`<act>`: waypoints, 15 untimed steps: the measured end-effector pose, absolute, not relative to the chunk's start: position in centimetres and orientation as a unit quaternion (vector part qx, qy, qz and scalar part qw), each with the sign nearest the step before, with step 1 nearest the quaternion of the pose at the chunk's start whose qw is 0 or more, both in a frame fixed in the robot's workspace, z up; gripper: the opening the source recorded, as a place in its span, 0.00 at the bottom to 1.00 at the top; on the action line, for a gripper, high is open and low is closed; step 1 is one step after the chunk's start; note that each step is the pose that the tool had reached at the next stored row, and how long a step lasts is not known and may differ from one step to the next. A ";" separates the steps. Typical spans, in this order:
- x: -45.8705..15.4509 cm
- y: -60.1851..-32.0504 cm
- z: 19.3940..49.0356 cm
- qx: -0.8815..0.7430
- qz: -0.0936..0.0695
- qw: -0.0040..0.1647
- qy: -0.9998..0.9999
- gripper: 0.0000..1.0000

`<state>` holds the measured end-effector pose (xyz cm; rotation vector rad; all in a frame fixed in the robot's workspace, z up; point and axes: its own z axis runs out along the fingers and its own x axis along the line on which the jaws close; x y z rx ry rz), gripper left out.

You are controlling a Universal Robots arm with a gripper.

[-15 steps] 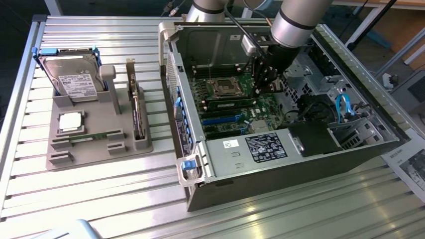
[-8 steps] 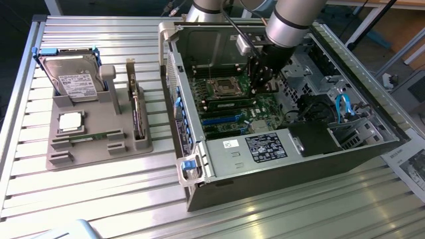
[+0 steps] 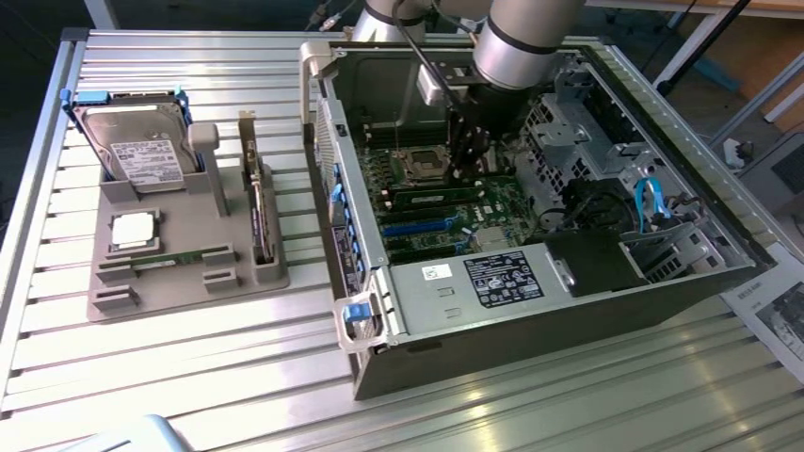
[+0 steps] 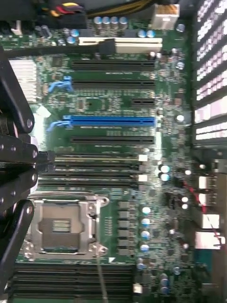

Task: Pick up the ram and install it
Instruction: 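Press down the ram until it locks into place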

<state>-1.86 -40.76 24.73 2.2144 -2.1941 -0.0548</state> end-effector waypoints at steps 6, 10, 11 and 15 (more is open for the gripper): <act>-3.4 -40.7 24.7 0.710 -0.018 0.012 -0.704 0.10; -3.4 -40.8 24.7 0.710 -0.018 0.012 -0.704 0.10; -3.5 -40.9 24.7 0.710 -0.018 0.012 -0.704 0.10; -3.5 -40.9 24.7 0.710 -0.018 0.012 -0.704 0.10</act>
